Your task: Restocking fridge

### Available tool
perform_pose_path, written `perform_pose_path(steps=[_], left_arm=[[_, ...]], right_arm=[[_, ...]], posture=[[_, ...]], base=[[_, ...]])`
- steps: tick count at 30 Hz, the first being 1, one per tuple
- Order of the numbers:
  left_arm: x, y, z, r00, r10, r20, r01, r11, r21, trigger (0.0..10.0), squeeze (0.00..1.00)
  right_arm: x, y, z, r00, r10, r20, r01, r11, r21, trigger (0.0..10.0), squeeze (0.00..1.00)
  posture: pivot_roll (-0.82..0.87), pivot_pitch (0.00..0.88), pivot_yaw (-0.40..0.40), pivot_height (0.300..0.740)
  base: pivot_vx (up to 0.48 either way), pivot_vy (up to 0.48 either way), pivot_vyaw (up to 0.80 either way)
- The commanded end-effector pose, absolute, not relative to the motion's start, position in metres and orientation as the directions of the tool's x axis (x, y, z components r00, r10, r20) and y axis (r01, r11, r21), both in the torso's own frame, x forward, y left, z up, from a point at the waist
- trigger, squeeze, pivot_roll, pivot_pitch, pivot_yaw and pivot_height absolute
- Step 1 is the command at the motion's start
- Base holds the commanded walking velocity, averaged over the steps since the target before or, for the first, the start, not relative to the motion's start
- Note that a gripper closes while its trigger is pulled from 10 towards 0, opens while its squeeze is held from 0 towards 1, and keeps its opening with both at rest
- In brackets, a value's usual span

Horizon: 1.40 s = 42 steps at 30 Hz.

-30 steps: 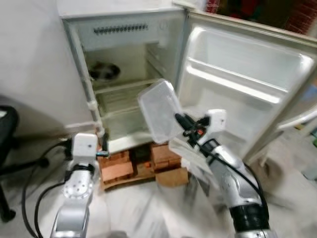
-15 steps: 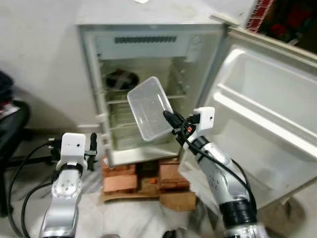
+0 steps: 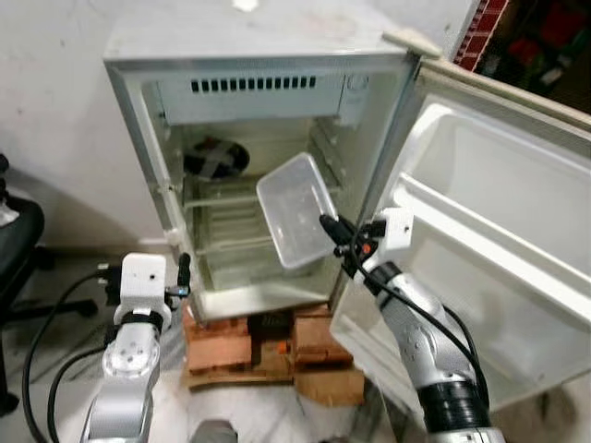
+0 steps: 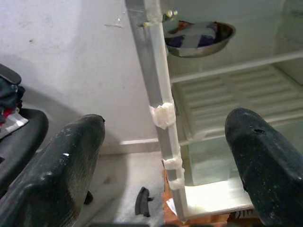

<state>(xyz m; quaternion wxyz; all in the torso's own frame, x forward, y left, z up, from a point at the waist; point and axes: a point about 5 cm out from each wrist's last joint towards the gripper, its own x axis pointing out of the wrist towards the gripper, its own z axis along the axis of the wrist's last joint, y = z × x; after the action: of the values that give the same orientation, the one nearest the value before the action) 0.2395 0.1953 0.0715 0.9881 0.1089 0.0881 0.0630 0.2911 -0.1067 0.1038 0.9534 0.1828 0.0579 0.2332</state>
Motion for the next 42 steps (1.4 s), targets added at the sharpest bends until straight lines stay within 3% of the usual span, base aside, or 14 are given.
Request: perform_pose_path(steps=[1,13,26,33,42], left_arm=[[0.240,0.195,0.076,0.980,0.135,-0.147,-0.101,0.970,0.223,10.0,0.00],[0.237,0.195,0.073,0.973,0.153,-0.173,-0.115,0.970,0.215,10.0,0.00],[0.233,0.194,0.070,0.974,0.111,-0.198,-0.068,0.975,0.211,10.0,0.00],[0.210,0.192,0.082,0.992,0.031,-0.125,-0.014,0.990,0.138,10.0,0.00],[0.196,0.182,0.084,0.992,-0.030,-0.125,0.044,0.993,0.109,10.0,0.00]], right_arm=[[0.292,-0.108,0.107,0.886,0.463,-0.020,-0.424,0.827,0.368,10.0,0.00],[0.290,-0.109,0.103,0.885,0.464,-0.044,-0.417,0.830,0.369,10.0,0.00],[0.294,-0.123,0.101,0.931,0.359,-0.063,-0.316,0.882,0.349,10.0,0.00],[0.279,-0.146,0.092,0.959,0.266,-0.102,-0.221,0.920,0.324,10.0,0.00],[0.275,-0.146,0.091,0.960,0.257,-0.113,-0.210,0.924,0.321,10.0,0.00]], posture=[[0.15,0.002,-0.068,0.740],[0.15,0.004,-0.064,0.740],[0.15,0.004,-0.066,0.740],[0.15,0.000,-0.066,0.740],[0.16,0.010,-0.070,0.740]], base=[[0.394,0.274,0.00],[0.224,0.370,0.00],[0.000,0.000,0.00],[0.000,0.000,0.00],[0.000,0.000,0.00]])
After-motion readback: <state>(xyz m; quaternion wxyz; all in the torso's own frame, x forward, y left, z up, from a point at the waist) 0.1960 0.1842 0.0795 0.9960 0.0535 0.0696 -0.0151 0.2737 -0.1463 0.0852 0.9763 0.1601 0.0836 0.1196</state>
